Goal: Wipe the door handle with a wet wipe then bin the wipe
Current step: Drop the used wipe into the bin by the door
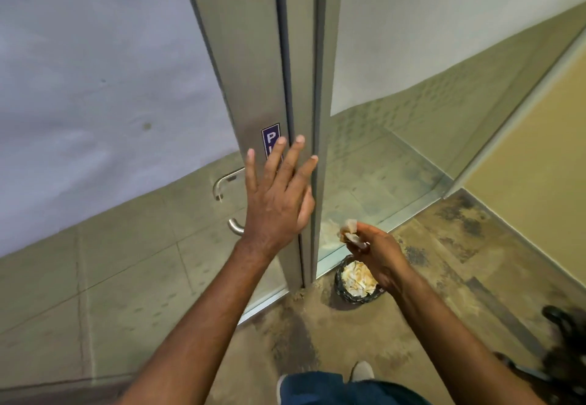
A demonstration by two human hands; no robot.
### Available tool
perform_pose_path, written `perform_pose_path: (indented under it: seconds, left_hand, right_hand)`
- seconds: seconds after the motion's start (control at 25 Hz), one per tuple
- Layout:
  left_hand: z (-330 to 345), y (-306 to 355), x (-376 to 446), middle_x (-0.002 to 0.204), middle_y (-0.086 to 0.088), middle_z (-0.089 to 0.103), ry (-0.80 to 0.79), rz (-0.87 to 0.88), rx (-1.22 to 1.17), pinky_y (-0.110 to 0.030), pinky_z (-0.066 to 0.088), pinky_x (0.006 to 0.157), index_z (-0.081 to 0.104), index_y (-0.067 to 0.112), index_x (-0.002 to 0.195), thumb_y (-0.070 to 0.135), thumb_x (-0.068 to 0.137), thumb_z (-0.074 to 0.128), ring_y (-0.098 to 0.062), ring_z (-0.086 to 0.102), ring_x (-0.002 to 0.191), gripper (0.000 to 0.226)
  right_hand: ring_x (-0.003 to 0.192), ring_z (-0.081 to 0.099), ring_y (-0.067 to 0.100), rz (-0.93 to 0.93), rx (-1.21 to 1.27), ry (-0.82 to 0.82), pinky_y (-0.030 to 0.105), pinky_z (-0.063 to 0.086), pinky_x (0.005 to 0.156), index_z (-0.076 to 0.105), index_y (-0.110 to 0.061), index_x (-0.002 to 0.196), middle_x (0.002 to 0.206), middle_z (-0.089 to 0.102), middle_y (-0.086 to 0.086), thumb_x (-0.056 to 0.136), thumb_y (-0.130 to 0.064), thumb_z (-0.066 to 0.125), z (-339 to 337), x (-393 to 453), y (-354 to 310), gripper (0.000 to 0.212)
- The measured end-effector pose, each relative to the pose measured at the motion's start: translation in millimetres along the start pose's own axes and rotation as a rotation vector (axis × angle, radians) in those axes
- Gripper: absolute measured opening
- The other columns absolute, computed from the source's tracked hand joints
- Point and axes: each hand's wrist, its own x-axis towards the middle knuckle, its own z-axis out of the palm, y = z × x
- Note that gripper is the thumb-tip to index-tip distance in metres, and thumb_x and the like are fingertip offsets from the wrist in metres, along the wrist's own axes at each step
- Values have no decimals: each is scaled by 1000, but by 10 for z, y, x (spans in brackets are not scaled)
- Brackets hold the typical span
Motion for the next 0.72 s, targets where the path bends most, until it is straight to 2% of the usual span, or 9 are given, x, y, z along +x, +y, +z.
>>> perform_pose_path:
  seconds: [0.08, 0.16, 0.24, 0.32, 0.4, 0.44, 0.56, 0.64, 0.72]
  left_hand:
    - [239, 311, -60, 168, -8, 43, -81, -42, -101, -65, 9, 131, 61, 19, 145, 26, 97, 55, -32, 33, 160, 49]
    - [513, 615, -146, 166, -4, 46, -182, -92, -197, -62, 9, 132, 63, 19, 143, 27, 97, 53, -30, 37, 158, 48]
    - [799, 861, -251, 165, -3, 47, -291, -139, -254, -60, 11, 133, 63, 19, 142, 24, 97, 57, -29, 38, 157, 46]
    - [1095, 1047, -351, 165, -3, 47, -404, -200, -298, -60, 14, 133, 63, 18, 143, 18, 96, 68, -29, 38, 157, 46]
    - [1313, 1143, -454, 166, -3, 46, -538, -250, -313, -58, 15, 134, 61, 18, 146, 17, 98, 71, -28, 36, 158, 49]
    - [1428, 1199, -492, 167, -2, 44, -606, -273, -317, -55, 13, 135, 58, 19, 149, 19, 101, 68, -27, 33, 160, 49]
    - [1713, 1312, -613, 170, 1, 37, -757, -344, -323, -48, 12, 137, 50, 21, 156, 22, 107, 61, -23, 25, 162, 51]
    - [1881, 1390, -706, 173, 2, 32, -841, -374, -307, -45, 12, 136, 43, 23, 160, 26, 110, 56, -20, 19, 163, 52]
    - [2030, 1467, -807, 174, 2, 30, -895, -393, -298, -41, 12, 136, 40, 23, 162, 27, 110, 55, -20, 18, 163, 54]
  right_hand:
    - [97, 70, 20, -3, -10, -2, 31, 52, 91, 78, -5, 113, 102, 77, 13, 92, 1, 61, -198, 46, -44, 28]
    - [102, 65, 26, 4, -34, 18, 41, 48, 101, 70, 1, 123, 108, 72, 18, 93, 14, 51, -431, 129, -79, 38]
    - [103, 63, 32, 19, -88, 44, 49, 48, 107, 68, 4, 122, 107, 71, 21, 92, 20, 49, -667, 243, -93, 40]
    - [95, 67, 32, 26, -158, 83, 49, 54, 100, 70, 3, 118, 101, 75, 19, 91, 18, 55, -915, 385, -73, 34]
    - [83, 71, 26, -8, -262, 124, 40, 59, 81, 75, 1, 108, 91, 79, 13, 93, 10, 63, -1085, 503, -3, 22]
    - [79, 70, 25, -41, -313, 140, 36, 58, 75, 77, -2, 101, 87, 79, 10, 93, 6, 66, -1172, 577, 26, 16]
    - [76, 68, 21, -172, -524, 212, 35, 54, 78, 75, -8, 88, 84, 77, 7, 95, -6, 70, -1414, 823, 88, 9]
    - [78, 69, 19, -209, -681, 242, 32, 53, 77, 74, -11, 92, 88, 77, 5, 95, -11, 72, -1608, 1000, 128, 4]
    - [80, 69, 21, -177, -778, 284, 26, 50, 72, 74, -12, 94, 89, 76, 5, 93, -8, 71, -1790, 1188, 188, 5]
